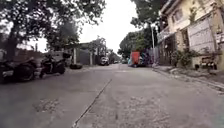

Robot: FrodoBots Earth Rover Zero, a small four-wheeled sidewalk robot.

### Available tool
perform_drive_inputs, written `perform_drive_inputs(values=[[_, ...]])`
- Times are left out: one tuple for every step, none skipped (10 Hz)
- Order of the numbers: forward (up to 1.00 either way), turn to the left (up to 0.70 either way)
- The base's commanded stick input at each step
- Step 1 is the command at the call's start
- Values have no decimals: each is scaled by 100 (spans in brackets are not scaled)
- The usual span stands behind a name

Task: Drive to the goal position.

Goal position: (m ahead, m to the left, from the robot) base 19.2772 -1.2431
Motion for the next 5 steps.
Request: perform_drive_inputs(values=[[100,0],[100,0],[100,0],[100,0],[100,0]])
